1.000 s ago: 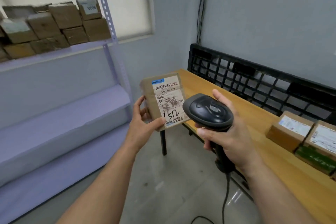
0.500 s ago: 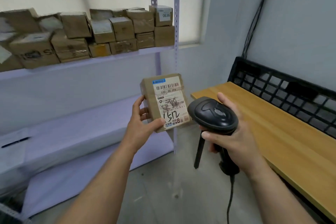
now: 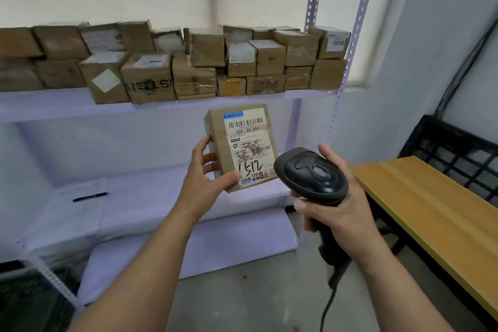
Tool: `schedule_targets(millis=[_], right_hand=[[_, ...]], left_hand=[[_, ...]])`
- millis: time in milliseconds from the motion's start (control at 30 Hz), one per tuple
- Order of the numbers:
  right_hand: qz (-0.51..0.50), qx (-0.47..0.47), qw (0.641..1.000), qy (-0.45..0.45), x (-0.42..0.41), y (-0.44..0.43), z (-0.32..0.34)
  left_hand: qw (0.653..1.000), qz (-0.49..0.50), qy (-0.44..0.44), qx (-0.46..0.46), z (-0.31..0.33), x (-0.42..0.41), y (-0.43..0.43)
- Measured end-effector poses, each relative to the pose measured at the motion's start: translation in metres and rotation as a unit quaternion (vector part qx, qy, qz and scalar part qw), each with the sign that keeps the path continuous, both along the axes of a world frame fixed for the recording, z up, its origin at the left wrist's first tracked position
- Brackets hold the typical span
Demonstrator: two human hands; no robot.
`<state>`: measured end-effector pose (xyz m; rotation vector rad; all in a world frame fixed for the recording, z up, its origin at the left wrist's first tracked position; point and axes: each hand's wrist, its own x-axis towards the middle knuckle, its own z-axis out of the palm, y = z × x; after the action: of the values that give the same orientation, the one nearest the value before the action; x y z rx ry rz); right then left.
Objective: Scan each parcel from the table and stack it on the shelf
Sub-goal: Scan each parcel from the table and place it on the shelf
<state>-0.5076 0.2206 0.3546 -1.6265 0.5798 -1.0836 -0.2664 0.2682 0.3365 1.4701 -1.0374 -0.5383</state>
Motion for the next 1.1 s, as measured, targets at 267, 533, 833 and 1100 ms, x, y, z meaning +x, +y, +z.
schedule_targets(millis=[267, 533, 833, 1100], right_hand=[[0.071, 0.004, 0.997, 0.005, 0.066, -0.044, 0.016], [0.113, -0.018, 0.993, 0.011, 0.122, -0.082, 0.042], [0.078, -0.045, 0.996, 0.005, 0.193, -0.094, 0.065], [0.04, -0.056, 0.998, 0.008, 0.249, -0.1, 0.068]], left_hand=[[0.996, 0.087, -0.011, -0.025, 0.032, 0.067, -0.012], [0.987, 0.152, -0.016, -0.059, 0.078, 0.126, -0.033], [0.988, 0.137, -0.01, -0.073, 0.126, 0.214, -0.065], [0.99, 0.115, -0.076, -0.006, 0.166, 0.271, -0.101]])
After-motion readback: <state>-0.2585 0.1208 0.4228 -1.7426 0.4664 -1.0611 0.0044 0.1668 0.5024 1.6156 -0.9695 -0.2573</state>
